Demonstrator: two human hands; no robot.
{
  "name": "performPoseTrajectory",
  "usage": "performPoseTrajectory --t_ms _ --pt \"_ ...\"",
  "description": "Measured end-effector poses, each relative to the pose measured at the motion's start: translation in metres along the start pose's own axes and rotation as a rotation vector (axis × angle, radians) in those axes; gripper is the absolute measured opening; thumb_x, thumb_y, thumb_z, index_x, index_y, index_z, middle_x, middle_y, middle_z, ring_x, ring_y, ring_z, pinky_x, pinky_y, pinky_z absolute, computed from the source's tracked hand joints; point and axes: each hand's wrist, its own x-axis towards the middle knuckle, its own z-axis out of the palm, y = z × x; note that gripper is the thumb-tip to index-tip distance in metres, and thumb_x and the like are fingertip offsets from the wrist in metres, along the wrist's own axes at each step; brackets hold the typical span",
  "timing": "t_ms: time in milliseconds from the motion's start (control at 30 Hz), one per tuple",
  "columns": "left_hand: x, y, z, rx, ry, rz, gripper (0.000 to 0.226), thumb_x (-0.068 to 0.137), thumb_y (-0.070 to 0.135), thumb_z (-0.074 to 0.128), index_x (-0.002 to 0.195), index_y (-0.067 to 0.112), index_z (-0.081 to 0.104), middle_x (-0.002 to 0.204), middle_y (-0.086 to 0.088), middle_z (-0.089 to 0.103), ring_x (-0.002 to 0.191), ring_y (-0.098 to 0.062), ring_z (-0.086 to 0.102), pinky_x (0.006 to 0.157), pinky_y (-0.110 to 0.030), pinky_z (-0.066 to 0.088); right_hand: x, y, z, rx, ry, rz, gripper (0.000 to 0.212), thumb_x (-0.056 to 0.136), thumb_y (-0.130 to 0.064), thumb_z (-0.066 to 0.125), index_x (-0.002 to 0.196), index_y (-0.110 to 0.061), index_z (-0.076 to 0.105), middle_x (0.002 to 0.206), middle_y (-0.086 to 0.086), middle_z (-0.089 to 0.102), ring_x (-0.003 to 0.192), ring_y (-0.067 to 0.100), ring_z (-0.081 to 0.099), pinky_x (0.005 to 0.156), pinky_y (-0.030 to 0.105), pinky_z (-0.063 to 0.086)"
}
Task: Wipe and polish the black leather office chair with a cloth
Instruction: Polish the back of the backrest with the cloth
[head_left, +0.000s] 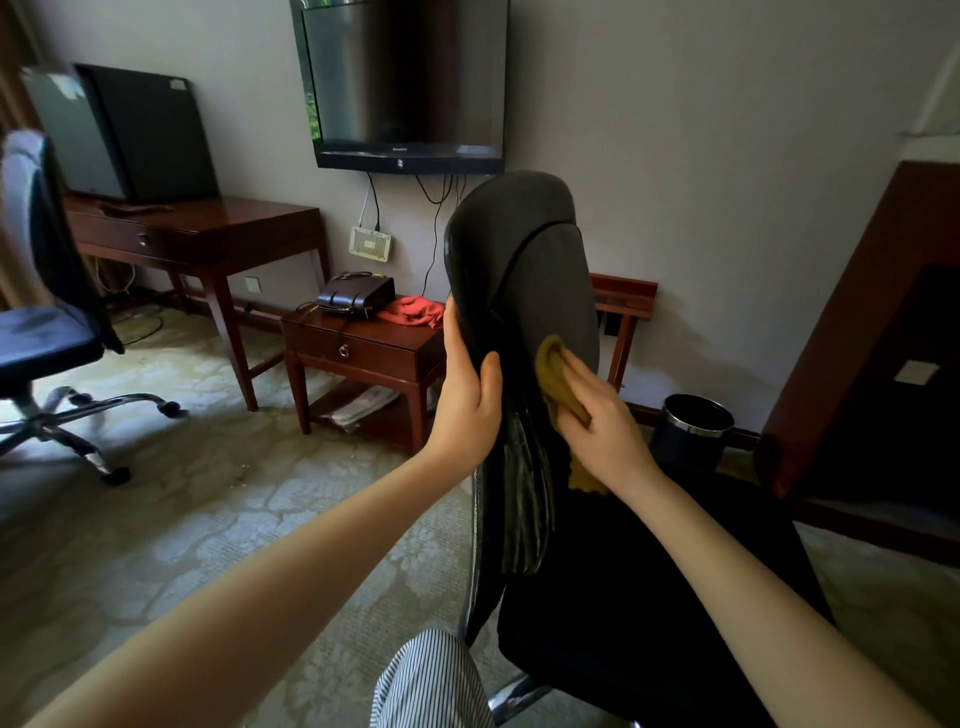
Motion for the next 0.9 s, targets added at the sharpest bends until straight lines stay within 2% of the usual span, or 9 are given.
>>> performPoseTrajectory --t_ms 133,233,400,467,567,633,700,767,900 --pt "0.0 -0.001 0.0 0.018 0.021 0.01 0.062 0.1 0.013 0.033 0.137 0.042 -0.008 0.155 -0.001 0.015 0.141 -0.012 0.022 0.114 -0.033 0.026 0.006 0.002 0.022 -0.08 0.019 -0.021 0.069 0.086 0.009 0.05 0.14 -0.023 0.023 0.143 -0.013 0.023 0.131 0.011 0.02 0.11 0.022 0.013" --pt "0.002 -0.002 -0.001 0.016 0.029 0.015 0.061 0.101 0.012 0.032 0.136 0.041 -0.008 0.155 0.001 0.014 0.141 -0.011 0.021 0.112 -0.026 0.025 -0.012 0.013 0.033 -0.096 0.053 -0.03 0.066 0.084 0.009 0.051 0.141 -0.016 0.028 0.142 -0.011 0.026 0.131 0.009 0.018 0.11 0.014 0.007" --pt "0.004 -0.009 0.001 0.028 0.044 -0.008 0.062 0.101 0.013 0.032 0.145 0.03 -0.009 0.155 0.001 0.012 0.14 -0.008 0.018 0.107 -0.012 0.022 -0.067 0.052 0.049 -0.222 -0.038 0.056 0.063 0.083 0.009 0.055 0.134 -0.014 0.026 0.139 -0.006 0.028 0.134 0.028 0.028 0.111 0.03 0.004" --pt "0.006 -0.01 0.001 0.036 0.045 -0.019 0.062 0.101 0.013 0.032 0.147 0.023 -0.008 0.155 0.002 0.011 0.139 -0.006 0.017 0.106 -0.006 0.02 -0.08 0.063 0.049 -0.256 -0.13 0.084 0.064 0.084 0.008 0.056 0.135 -0.013 0.023 0.139 -0.008 0.024 0.136 0.032 0.03 0.11 0.022 0.001" --pt "0.007 -0.009 0.0 0.02 0.032 -0.028 0.062 0.101 0.013 0.032 0.148 0.023 -0.007 0.155 0.002 0.013 0.14 -0.007 0.018 0.111 -0.016 0.021 -0.079 0.066 0.035 -0.233 -0.219 0.133 0.06 0.089 0.004 0.051 0.139 -0.017 0.025 0.14 -0.015 0.018 0.14 0.022 0.022 0.103 0.004 -0.005" --pt "0.007 -0.008 0.0 0.015 0.022 -0.035 0.062 0.101 0.013 0.032 0.147 0.024 -0.007 0.155 0.002 0.013 0.14 -0.007 0.019 0.11 -0.016 0.021 -0.067 0.056 0.025 -0.115 -0.179 0.201 0.06 0.09 0.005 0.048 0.139 -0.023 0.029 0.141 -0.019 0.022 0.14 0.016 0.02 0.109 0.009 0.001" --pt "0.006 -0.007 0.0 0.016 0.022 -0.039 0.062 0.101 0.012 0.032 0.147 0.024 -0.008 0.155 0.002 0.013 0.14 -0.006 0.018 0.107 -0.007 0.02 -0.045 0.04 0.015 0.036 -0.052 0.28 0.063 0.09 0.005 0.047 0.14 -0.027 0.026 0.139 -0.019 0.023 0.138 0.011 0.021 0.115 0.025 0.012" --pt "0.006 -0.007 0.0 0.018 0.025 -0.04 0.062 0.101 0.012 0.032 0.148 0.022 -0.008 0.155 0.001 0.013 0.14 -0.006 0.017 0.106 -0.004 0.019 -0.019 0.025 0.009 0.103 0.025 0.275 0.063 0.091 0.005 0.045 0.144 -0.023 0.025 0.137 -0.019 0.023 0.133 0.003 0.021 0.113 0.027 0.016" --pt "0.006 -0.008 0.0 0.01 0.026 -0.049 0.062 0.101 0.013 0.032 0.147 0.024 -0.008 0.155 -0.002 0.014 0.141 -0.011 0.019 0.114 -0.025 0.021 0.004 0.018 0.025 0.076 -0.057 0.208 0.069 0.089 0.006 0.045 0.148 -0.021 0.02 0.149 -0.008 0.026 0.137 0.01 0.021 0.112 0.028 0.015"
